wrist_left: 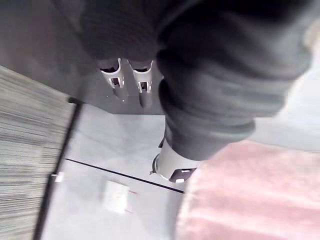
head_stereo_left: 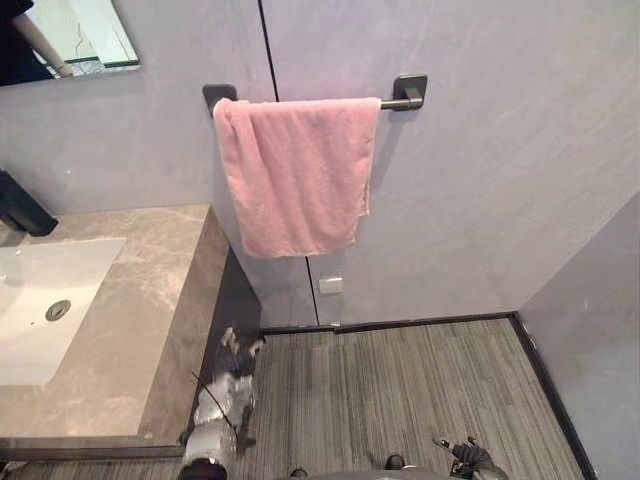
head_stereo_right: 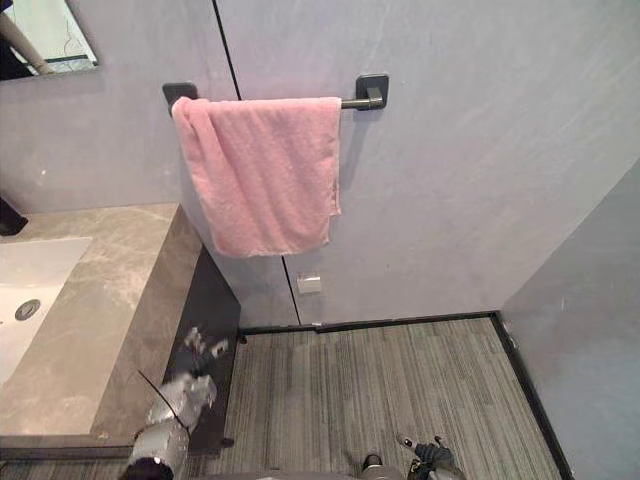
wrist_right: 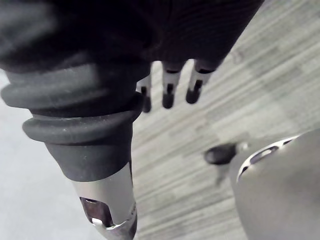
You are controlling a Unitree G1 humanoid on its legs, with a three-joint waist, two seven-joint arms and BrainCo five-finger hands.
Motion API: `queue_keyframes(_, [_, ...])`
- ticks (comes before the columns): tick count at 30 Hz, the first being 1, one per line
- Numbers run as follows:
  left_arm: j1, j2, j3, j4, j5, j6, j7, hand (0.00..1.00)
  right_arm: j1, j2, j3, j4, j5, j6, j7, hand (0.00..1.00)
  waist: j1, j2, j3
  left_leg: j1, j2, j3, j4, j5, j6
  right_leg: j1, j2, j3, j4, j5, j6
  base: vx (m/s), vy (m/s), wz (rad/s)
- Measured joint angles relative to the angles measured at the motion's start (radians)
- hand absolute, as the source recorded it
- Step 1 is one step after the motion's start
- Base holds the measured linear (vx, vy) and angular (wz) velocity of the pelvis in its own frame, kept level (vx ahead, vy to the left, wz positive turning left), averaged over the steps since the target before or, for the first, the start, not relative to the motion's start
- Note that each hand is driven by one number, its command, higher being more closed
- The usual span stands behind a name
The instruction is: Organize washtable
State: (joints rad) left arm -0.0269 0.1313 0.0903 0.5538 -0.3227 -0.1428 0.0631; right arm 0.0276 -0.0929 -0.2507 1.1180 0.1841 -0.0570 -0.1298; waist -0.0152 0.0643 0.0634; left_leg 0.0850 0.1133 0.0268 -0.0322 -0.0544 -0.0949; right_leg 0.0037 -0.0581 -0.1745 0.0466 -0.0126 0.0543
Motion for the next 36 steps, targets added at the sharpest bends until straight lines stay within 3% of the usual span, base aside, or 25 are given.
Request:
queue_keyframes(6, [-0.153,0.155,0.013,-0.085,-0.019,-0.003,0.035,0.00,-0.017,0.002,0.056,-0.006,-0.003,0.001,0.008,0.00,-0.010,-0.005,-0.003,0.020,0.002,0.010,0.002,0.003,-0.002,0.015,0.004,0.002,-0.015,0.003,-0.009,0.13,0.005,-0.03])
queue_keyframes(10, [-0.197,0.183,0.042,-0.122,-0.019,-0.021,0.079,0.00,-0.028,0.002,0.066,-0.005,-0.008,0.002,0.025,0.00,-0.022,-0.006,-0.003,0.019,-0.009,0.017,0.003,0.003,-0.002,0.018,-0.005,0.005,-0.020,0.006,-0.011,0.03,0.043,-0.01])
queue_keyframes(14, [-0.249,0.195,0.098,-0.181,-0.018,-0.033,0.178,0.00,-0.027,0.004,0.068,-0.006,-0.027,0.003,0.024,0.00,-0.019,-0.016,-0.001,-0.007,-0.019,0.029,0.010,0.003,-0.001,0.016,-0.013,0.010,-0.073,0.048,-0.007,-0.04,0.043,-0.05])
queue_keyframes(19, [-0.356,0.303,0.119,-0.123,-0.020,-0.040,0.222,0.00,0.001,0.003,0.070,-0.006,-0.030,0.007,0.024,0.00,-0.017,-0.024,0.000,-0.042,-0.024,0.030,0.014,0.007,0.005,-0.010,-0.012,0.010,-0.085,0.062,-0.005,-0.09,-0.005,0.03])
queue_keyframes(25, [-0.478,0.399,0.118,-0.026,-0.111,-0.043,0.212,0.00,0.000,0.006,0.070,-0.035,-0.029,0.010,0.024,0.00,-0.020,-0.024,0.032,-0.103,-0.024,0.040,-0.008,0.037,0.015,-0.076,-0.007,0.021,-0.108,0.100,-0.011,-0.15,-0.024,-0.05])
queue_keyframes(29, [-0.537,0.473,0.104,0.027,-0.255,-0.054,0.140,0.00,-0.001,0.009,0.070,-0.056,-0.026,0.010,0.027,0.00,-0.022,-0.022,0.058,-0.113,-0.014,0.066,-0.041,0.059,0.007,-0.108,0.006,0.047,-0.120,0.111,-0.009,-0.06,-0.042,-0.19])
queue_keyframes(36, [-0.632,0.517,0.033,0.048,-0.363,-0.061,0.047,0.00,-0.003,0.008,0.072,-0.071,-0.026,0.010,0.034,0.00,-0.024,-0.004,0.071,-0.104,-0.004,0.088,-0.058,0.062,0.002,-0.115,0.020,0.065,-0.124,0.119,-0.018,0.06,-0.013,-0.09])
